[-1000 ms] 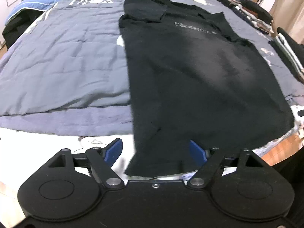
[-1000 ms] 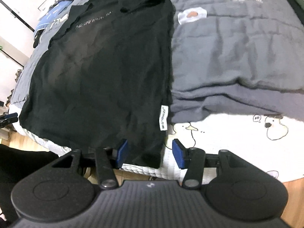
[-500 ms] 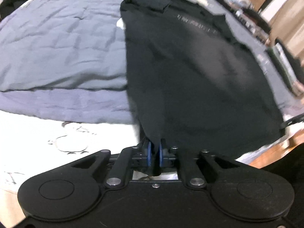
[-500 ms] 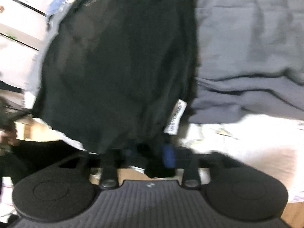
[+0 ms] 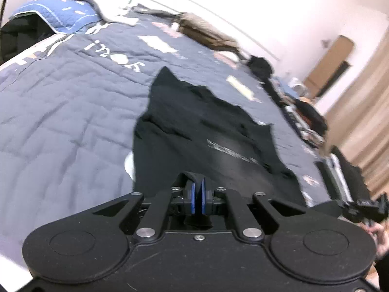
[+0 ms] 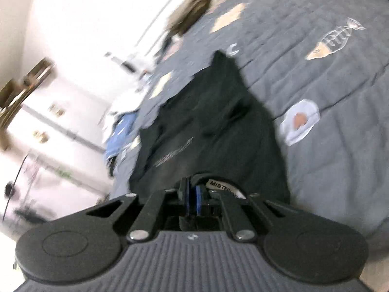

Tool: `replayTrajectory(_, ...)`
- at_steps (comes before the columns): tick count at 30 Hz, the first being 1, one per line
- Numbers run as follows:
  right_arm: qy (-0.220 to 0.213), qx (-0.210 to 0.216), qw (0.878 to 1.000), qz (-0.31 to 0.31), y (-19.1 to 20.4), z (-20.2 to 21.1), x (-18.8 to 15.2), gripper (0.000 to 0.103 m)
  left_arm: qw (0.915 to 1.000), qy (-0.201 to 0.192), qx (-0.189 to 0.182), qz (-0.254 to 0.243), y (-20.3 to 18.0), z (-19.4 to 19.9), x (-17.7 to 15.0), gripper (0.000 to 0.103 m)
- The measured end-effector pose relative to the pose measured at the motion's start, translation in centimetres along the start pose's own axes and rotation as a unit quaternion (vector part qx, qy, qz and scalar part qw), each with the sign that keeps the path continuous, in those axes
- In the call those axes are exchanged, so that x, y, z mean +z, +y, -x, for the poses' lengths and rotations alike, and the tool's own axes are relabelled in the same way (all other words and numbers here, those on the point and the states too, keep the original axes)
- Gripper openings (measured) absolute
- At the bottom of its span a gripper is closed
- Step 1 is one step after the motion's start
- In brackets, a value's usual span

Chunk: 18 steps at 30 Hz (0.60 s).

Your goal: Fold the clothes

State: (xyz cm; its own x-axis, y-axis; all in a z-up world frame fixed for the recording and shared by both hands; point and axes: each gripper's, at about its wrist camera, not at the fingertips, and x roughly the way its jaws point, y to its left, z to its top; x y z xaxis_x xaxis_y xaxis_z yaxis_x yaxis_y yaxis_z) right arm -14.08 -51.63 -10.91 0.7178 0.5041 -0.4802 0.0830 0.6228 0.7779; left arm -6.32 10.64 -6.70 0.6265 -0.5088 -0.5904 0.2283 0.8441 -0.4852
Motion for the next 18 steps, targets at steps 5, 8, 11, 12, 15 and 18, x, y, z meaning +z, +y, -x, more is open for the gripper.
replayTrajectory(5, -0.017, -0.037, 0.998, -0.046, -2.3, -4.2, 1.4, 0.005, 0.9995, 0.002, 0.03, 0.007, 0.9, -4.6, 3.2, 0.005)
replayTrajectory(8, -0.036, -0.035, 0.997, -0.063, -2.5, -5.8, 2.7, 0.005, 0.9993, -0.004, 0.037, 0.007, 1.0, -6.6, 5.1, 0.005)
replayTrajectory(11, -0.075, -0.012, 0.994, -0.076, -2.1, -6.8, 4.4, 0.005, 0.999, -0.038, 0.023, 0.004, 0.6, -7.0, 6.9, 0.005)
replayTrajectory(12, -0.091, -0.004, 0.992, -0.082, -2.0, -7.0, 4.9, 0.005, 0.9987, -0.045, 0.024, 0.005, 0.5, -7.4, 7.6, 0.005)
replayTrajectory(15, -0.139, -0.008, 0.988, -0.071, -1.6, -8.2, 6.3, 0.007, 0.9973, -0.06, 0.042, 0.009, 0.6, -9.5, 9.2, 0.007)
replayTrajectory(18, -0.145, -0.034, 0.988, -0.047, -1.2, -9.6, 7.1, 0.011, 0.9946, -0.064, 0.077, 0.026, 0.8, -10.6, 9.2, 0.023)
